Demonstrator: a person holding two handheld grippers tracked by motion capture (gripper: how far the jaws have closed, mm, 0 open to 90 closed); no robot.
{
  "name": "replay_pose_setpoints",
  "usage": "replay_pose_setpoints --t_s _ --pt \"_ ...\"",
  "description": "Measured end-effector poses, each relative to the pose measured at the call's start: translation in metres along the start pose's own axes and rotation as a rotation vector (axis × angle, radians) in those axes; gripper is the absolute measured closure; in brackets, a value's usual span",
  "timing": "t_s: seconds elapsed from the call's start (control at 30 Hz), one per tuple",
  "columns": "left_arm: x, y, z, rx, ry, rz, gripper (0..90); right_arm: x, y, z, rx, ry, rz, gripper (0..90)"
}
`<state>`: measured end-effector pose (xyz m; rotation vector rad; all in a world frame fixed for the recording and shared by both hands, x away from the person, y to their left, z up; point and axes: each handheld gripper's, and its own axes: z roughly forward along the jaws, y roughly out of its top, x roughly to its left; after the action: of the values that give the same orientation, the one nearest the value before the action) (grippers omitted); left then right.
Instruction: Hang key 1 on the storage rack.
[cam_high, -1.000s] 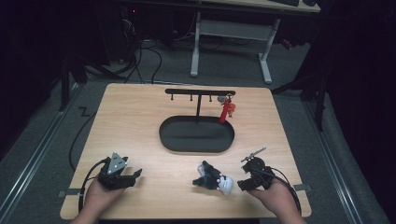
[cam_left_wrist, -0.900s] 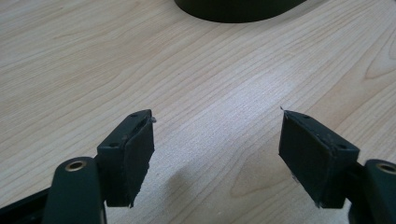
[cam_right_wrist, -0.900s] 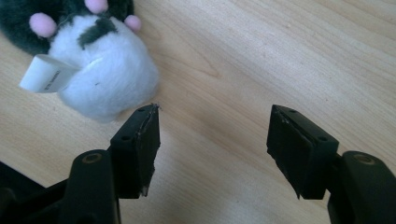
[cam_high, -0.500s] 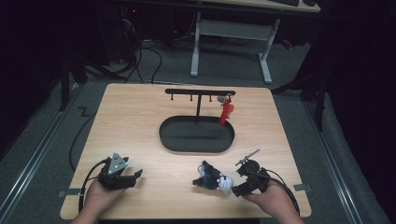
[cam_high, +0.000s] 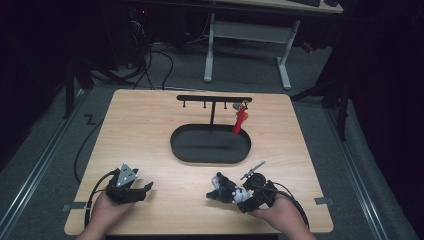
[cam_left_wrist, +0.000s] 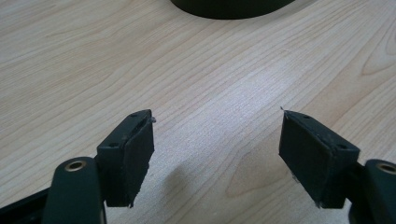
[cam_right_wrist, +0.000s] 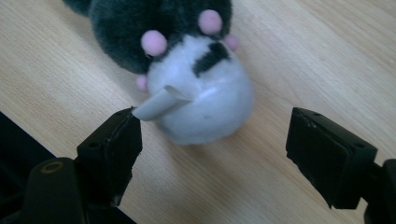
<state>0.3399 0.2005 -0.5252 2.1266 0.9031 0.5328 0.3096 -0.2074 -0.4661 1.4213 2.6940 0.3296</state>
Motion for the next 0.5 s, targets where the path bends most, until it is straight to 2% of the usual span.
replay_pose_setpoints --t_s 0.07,0.33,0.37,0.4,0.43,0.47,0.5 --pt "0.000 0.000 0.000 0.000 0.000 0.001 26.8 0.001 0.003 0.003 -0.006 0.002 -0.032 19.0" --pt "0.001 0.000 0.000 0.004 -0.004 0.002 26.8 0.008 0.015 0.014 -0.006 0.013 -0.066 19.7" --pt "0.001 0.000 0.000 0.004 -0.004 0.002 26.8 0.011 0.016 0.014 0.007 0.010 -0.041 20.3" --pt "0.001 0.000 -0.001 0.004 -0.003 0.002 26.8 0.008 0.018 0.017 -0.012 0.006 -0.114 20.6" --pt "0.001 0.000 0.000 0.002 -0.003 0.001 26.8 0.013 0.019 0.017 0.007 0.007 -0.066 21.0" --pt "0.002 0.000 0.000 0.002 -0.003 0.001 26.8 0.012 0.020 0.018 0.002 0.006 -0.098 21.7" --pt "0.002 0.000 0.000 0.003 -0.003 0.001 26.8 0.012 0.021 0.019 0.000 0.003 -0.106 22.1"
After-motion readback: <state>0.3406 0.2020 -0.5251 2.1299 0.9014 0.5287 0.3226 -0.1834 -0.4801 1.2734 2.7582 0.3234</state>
